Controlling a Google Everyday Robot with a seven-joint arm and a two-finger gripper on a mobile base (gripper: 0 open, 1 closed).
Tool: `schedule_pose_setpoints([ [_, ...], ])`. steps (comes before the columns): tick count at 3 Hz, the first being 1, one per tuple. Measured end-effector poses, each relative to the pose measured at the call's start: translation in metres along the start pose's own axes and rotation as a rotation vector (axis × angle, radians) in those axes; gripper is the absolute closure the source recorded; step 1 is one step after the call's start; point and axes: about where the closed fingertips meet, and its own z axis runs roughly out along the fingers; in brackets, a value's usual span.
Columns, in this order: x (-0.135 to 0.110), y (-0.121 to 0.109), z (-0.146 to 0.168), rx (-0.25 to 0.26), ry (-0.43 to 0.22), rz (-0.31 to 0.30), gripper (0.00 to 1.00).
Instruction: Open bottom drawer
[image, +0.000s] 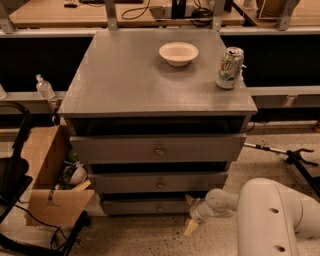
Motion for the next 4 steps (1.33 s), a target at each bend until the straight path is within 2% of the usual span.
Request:
schedule_pose_setpoints([
  [1, 0.0065, -0.0028, 0.0104, -0.001, -0.019, 0.023, 0.21],
  [4, 0.0034, -0.0035, 0.0056, 0.0, -0.022, 0.024, 0.9],
])
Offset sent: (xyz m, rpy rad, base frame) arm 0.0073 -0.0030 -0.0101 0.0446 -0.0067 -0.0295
